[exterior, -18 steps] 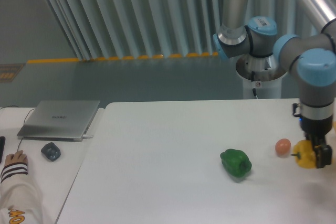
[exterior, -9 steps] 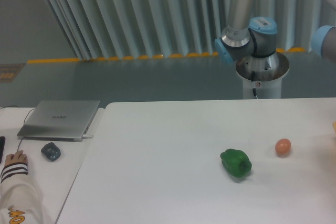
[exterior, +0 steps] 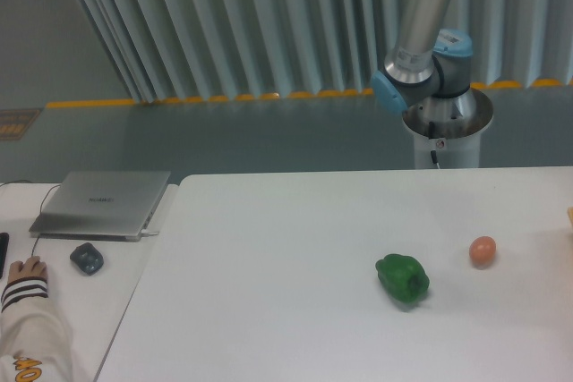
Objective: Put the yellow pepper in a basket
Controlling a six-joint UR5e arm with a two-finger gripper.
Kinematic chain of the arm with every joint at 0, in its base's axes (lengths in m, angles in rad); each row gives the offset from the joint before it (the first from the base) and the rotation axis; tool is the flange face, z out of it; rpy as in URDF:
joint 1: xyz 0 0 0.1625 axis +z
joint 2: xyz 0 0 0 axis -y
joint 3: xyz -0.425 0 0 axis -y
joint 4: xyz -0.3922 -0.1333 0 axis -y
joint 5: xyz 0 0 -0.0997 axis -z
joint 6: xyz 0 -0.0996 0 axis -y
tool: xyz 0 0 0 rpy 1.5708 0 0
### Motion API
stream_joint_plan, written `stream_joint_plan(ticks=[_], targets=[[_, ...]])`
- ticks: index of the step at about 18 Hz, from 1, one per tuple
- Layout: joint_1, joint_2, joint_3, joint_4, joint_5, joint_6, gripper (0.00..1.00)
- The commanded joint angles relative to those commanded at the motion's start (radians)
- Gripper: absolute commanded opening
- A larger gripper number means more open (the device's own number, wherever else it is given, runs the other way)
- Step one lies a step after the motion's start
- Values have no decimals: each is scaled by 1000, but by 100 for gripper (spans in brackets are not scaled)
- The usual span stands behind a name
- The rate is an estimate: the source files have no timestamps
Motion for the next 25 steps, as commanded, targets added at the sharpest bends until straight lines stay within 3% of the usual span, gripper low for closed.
stream_joint_plan(ticks=[6, 10, 12, 19, 25], targets=[[37, -20, 0, 2, -21, 100, 44], [42, -34, 0, 2, -20, 94, 67], [40, -41, 0, 2, -20, 89, 99], [38, -37, 3, 2, -45, -1, 100], [-20, -11, 12, -3, -73, -223, 100]])
